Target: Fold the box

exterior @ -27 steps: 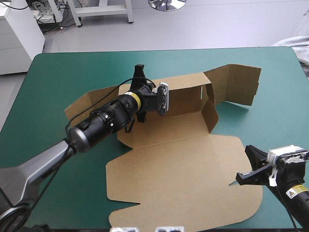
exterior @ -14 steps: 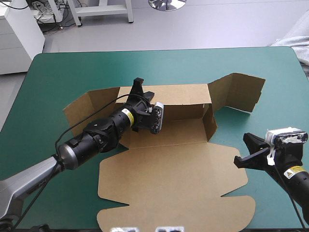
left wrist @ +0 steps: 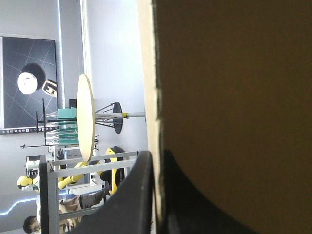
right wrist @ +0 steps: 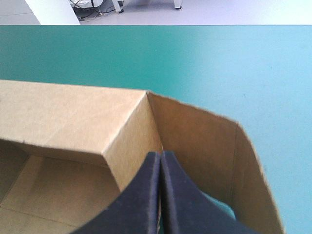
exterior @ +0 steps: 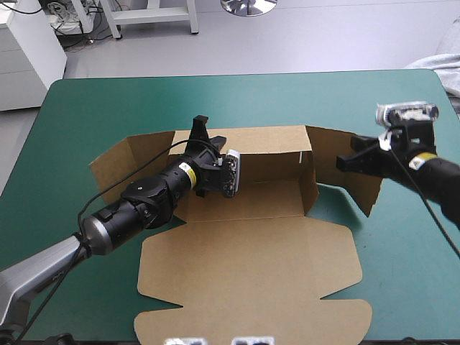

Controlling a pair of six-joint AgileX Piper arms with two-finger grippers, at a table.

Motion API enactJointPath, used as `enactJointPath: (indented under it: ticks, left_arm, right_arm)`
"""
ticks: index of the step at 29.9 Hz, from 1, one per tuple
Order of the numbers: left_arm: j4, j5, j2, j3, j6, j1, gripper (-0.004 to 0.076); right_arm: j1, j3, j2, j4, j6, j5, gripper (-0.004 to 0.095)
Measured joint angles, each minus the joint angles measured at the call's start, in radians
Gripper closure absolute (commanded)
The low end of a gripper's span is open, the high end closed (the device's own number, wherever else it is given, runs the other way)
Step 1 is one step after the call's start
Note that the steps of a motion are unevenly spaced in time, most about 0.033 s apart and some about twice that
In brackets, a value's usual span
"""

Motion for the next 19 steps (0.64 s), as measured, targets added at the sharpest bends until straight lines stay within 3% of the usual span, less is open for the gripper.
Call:
enactJointPath:
  ticks: [8, 14, 19]
  left_arm:
    - [0.0, 0.007, -0.001, 0.0, -0.034, 0.0, 0.0734]
    - [0.0, 0.015, -0.001, 0.0, -0.049, 0.0, 0.0734]
    - [0.001, 0.026, -0.001, 0.0, -0.059, 0.0, 0.0734]
  right_arm:
    - [0.0, -0.514, 0.405, -0.041, 0.036, 0.253, 0.0925]
    - [0.0, -0.926, 0.752, -0.136, 0.143, 0.508, 0.0925]
    - [0.0, -1.108, 0.952, -0.134, 0.206, 0.557, 0.0925]
